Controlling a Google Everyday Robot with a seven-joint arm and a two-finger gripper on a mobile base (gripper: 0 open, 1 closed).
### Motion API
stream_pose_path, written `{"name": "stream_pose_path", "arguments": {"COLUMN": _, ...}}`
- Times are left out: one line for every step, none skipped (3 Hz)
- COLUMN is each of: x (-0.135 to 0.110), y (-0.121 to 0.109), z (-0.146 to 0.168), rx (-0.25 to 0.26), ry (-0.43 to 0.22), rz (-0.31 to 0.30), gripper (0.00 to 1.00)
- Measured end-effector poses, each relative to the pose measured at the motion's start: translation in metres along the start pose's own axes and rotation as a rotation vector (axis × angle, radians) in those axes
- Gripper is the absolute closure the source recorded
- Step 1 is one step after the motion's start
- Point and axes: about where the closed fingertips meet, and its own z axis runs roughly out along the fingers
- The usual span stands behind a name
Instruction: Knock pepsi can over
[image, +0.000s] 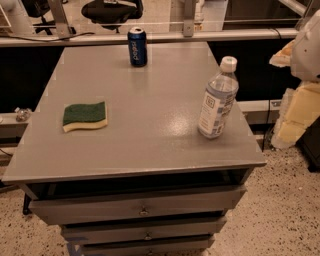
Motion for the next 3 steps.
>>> {"name": "stream_pose_path", "arguments": {"x": -0.005, "y": -0.005, "z": -0.002, "rx": 0.018, "ry": -0.006, "rz": -0.005, "gripper": 0.0}}
{"name": "stream_pose_path", "arguments": {"x": -0.034, "y": -0.025, "z": -0.011, "rx": 0.074, "ry": -0.039, "rz": -0.027, "gripper": 0.0}}
{"name": "stream_pose_path", "arguments": {"x": -0.079, "y": -0.049, "z": -0.023, "rx": 0.128, "ry": -0.105, "rz": -0.043, "gripper": 0.0}}
